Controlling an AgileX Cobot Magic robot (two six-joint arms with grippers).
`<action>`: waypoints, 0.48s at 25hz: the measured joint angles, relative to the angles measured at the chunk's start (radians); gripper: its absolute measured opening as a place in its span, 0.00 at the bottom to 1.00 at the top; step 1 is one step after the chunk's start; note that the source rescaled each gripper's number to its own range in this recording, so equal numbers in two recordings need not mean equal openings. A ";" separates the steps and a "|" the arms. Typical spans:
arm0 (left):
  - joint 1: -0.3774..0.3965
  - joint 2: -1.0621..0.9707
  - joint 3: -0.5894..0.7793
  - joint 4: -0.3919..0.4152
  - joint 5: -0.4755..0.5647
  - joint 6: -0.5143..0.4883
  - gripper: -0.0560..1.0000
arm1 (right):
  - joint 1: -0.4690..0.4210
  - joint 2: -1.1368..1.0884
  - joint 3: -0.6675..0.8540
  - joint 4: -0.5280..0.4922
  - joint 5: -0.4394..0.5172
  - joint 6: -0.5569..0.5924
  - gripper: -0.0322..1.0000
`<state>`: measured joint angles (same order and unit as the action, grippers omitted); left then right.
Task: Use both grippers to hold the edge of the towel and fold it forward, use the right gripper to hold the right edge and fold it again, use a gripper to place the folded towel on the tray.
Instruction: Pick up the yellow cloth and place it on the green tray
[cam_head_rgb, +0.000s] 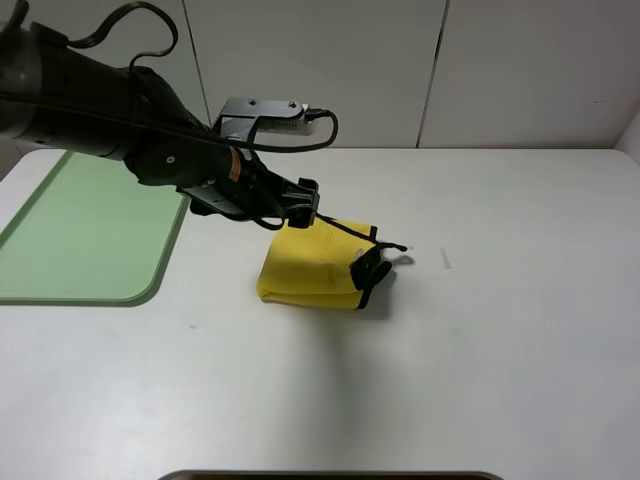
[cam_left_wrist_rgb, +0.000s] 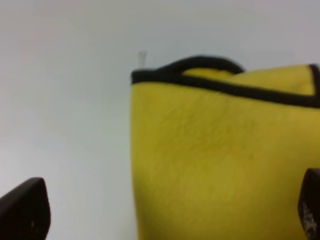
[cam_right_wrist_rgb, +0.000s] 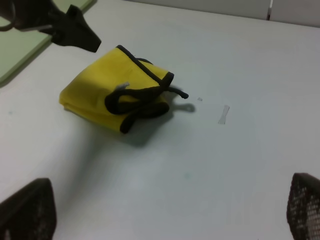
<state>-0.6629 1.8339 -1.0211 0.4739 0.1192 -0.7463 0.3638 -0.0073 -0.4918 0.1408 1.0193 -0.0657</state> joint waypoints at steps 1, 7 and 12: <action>0.009 0.000 0.012 -0.001 -0.014 -0.003 1.00 | 0.000 0.000 0.000 0.000 0.000 0.000 1.00; 0.033 0.053 0.024 -0.004 -0.093 -0.021 1.00 | 0.000 0.000 0.000 0.000 0.000 0.000 1.00; 0.033 0.119 0.024 -0.022 -0.152 -0.025 1.00 | 0.000 0.000 0.000 0.000 0.000 0.000 1.00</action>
<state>-0.6303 1.9528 -0.9967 0.4520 -0.0324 -0.7715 0.3638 -0.0073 -0.4918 0.1408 1.0193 -0.0657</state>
